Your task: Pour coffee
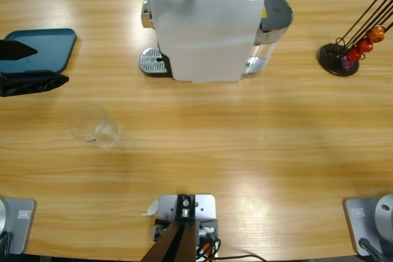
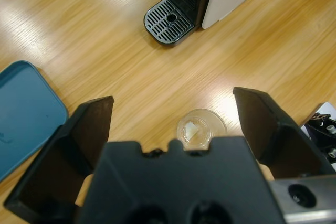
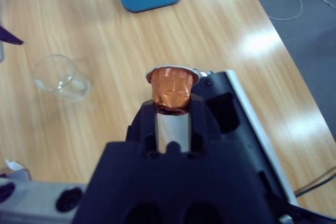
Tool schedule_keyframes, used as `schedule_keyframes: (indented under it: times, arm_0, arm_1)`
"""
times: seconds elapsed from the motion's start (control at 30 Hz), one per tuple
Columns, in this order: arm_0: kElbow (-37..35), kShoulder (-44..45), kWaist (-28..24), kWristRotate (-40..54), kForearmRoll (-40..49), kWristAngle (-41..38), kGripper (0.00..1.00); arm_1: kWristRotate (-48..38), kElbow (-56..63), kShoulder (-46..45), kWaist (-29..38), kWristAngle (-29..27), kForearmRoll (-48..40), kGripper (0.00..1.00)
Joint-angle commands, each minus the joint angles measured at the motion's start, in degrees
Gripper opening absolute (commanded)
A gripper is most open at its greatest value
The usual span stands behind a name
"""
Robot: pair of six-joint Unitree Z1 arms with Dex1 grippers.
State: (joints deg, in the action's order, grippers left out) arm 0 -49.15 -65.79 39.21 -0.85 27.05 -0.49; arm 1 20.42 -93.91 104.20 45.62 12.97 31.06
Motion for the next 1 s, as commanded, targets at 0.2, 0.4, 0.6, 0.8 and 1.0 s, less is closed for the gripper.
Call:
schedule_keyframes:
  times: [0.2,0.4,0.6,0.8,1.0]
  arm_0:
    - [2.22,0.58,-0.53,0.41,0.73,0.05,0.996]
    - [2.31,0.23,-0.53,0.41,0.73,0.05,0.994]
    - [2.67,0.31,-0.53,0.41,0.71,0.1,0.996]
    - [2.76,0.14,-0.53,0.41,0.64,0.14,0.996]
    - [2.92,-0.04,-0.53,0.38,0.53,0.14,0.995]
  arm_1:
    - [2.8,0.89,2.34,-2.04,-3.04,0.96,0.098]
    - [3.49,1.71,3.27,-2.27,-3.04,1.1,0.098]
    - [3.58,2.08,4.4,-2.27,-3.3,1.1,0.121]
    - [3.58,1.61,5.66,-2.31,-3.29,0.93,0.121]
    - [3.58,1.69,5.92,-2.62,-4.13,0.96,0.121]
